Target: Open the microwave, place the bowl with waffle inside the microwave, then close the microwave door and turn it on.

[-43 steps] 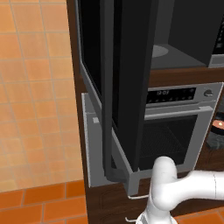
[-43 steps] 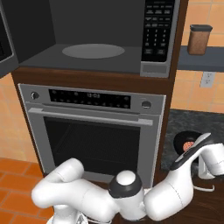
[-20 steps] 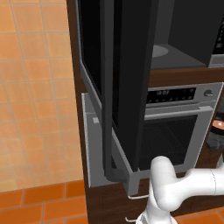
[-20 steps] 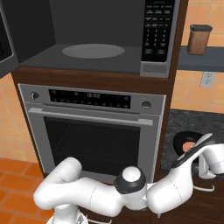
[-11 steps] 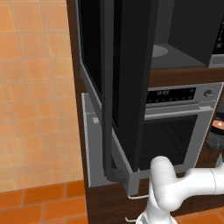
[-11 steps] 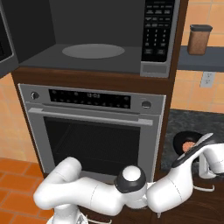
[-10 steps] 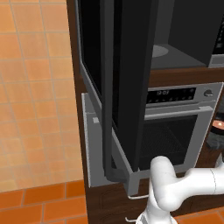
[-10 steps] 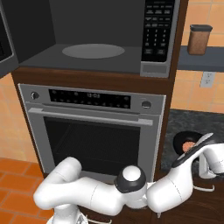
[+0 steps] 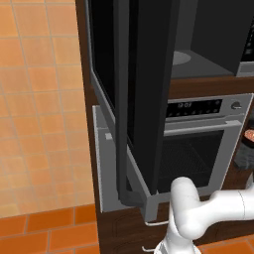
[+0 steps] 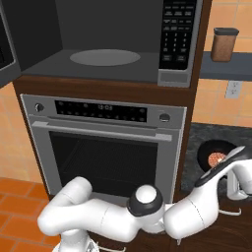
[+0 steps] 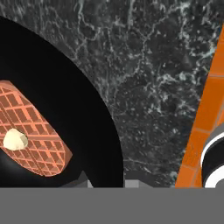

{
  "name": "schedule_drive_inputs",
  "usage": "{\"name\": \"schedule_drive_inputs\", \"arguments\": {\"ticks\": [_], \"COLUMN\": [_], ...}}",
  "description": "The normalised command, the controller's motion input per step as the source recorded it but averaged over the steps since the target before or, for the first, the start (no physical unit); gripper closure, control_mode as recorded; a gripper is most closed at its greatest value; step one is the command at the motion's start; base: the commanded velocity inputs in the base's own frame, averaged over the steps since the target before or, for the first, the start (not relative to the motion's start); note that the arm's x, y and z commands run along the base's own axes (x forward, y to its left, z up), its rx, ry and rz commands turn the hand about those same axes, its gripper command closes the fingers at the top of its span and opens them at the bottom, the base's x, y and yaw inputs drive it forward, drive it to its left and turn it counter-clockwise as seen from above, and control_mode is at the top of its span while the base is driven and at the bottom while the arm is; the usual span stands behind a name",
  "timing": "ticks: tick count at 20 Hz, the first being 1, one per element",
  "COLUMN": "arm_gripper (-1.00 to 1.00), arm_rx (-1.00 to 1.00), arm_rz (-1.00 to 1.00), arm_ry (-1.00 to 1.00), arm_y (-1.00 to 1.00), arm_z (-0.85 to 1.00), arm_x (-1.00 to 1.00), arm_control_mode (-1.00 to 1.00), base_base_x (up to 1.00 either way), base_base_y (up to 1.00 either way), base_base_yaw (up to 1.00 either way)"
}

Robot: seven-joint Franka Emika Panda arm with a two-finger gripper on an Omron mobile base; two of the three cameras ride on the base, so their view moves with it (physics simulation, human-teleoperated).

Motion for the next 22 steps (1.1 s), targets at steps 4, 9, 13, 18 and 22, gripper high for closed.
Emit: {"name": "schedule_drive_inputs", "arguments": {"ticks": [4, 9, 13, 18, 22], "arm_gripper": [1.0, 1.0, 1.0, 1.0, 1.0], "arm_rx": [0.0, 0.0, -0.02, -0.03, -0.06], "arm_rz": [-0.04, -0.17, -0.13, -0.03, 0.0], "arm_ry": [0.0, 0.03, 0.01, 0.01, 0.0], "arm_y": [0.0, 0.0, 0.22, 0.58, 0.78], "arm_z": [0.89, 0.59, 0.66, 0.74, 0.75], "arm_x": [-0.77, -1.0, -0.57, -0.66, -0.68], "arm_control_mode": [-1.0, -1.0, -1.0, -1.0, -1.0], "base_base_x": [0.0, 0.0, 0.0, 0.0, 0.0], "base_base_y": [0.0, 0.0, 0.0, 0.0, 0.0], "base_base_yaw": [0.0, 0.0, 0.0, 0.0, 0.0]}}
